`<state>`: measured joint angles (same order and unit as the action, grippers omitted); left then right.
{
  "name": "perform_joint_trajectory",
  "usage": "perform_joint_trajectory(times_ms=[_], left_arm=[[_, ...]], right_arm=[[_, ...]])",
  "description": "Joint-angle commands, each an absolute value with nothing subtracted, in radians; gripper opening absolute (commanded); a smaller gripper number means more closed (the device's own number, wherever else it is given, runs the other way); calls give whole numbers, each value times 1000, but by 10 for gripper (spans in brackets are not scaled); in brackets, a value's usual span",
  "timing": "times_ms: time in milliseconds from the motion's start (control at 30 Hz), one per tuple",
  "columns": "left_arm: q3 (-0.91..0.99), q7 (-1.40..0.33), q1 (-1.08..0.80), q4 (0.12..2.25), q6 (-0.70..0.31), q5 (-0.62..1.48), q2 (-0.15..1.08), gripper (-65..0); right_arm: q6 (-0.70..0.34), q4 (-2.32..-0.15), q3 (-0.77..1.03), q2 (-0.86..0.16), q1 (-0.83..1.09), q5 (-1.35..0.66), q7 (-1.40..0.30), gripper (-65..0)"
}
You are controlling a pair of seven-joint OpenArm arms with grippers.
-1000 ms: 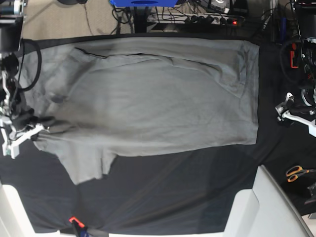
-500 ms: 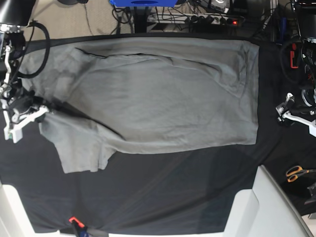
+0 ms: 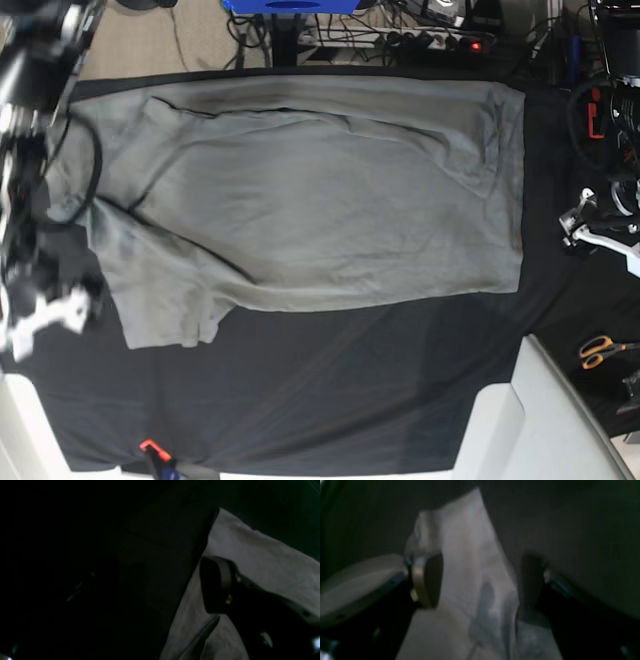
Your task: Fold the T-shirt properly
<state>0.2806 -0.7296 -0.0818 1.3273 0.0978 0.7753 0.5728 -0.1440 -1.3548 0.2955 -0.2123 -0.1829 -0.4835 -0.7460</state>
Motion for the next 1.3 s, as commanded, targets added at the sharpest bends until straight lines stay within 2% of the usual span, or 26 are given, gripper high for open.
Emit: perform_joint_trajectory(times_ms=[0,133,267,400,500,867,1133,1200,1267], left_arm=[[291,-717,-71,1343,96,779,598,-171],[291,-717,-84,1342,96,779,598,-171],[291,-717,-87,1343,96,779,598,-171],[291,-717,-88,1342,96,779,598,-171],[291,-717,-90,1342,96,779,598,-171],[291,-717,-87,1342,96,779,598,-171],[291,-717,-88,1340,96,779,599,-171],[291,-717,-87,1337,96,779,599,-171],[291,-717,-85,1336,96,779,599,-171]], right_arm=[[-145,-1293,275,-243,-229,-481,-697,-191],[-148,-978,147,-311,-369,-483,-516,-185],[-151,-636,30,-335,-504,-483,-325,-183],[-229,-312,-71,-328,-625,-484,-125,-185],[-245,-168,-116,-300,-673,-484,-39,-186],[-246,-150,-151,-219,-676,-484,-24,-188],[-246,-189,-151,-199,-674,-483,-25,-195],[-246,-196,-151,-199,-674,-483,-25,-242],[-246,-196,-151,-199,-676,-483,-25,-326]])
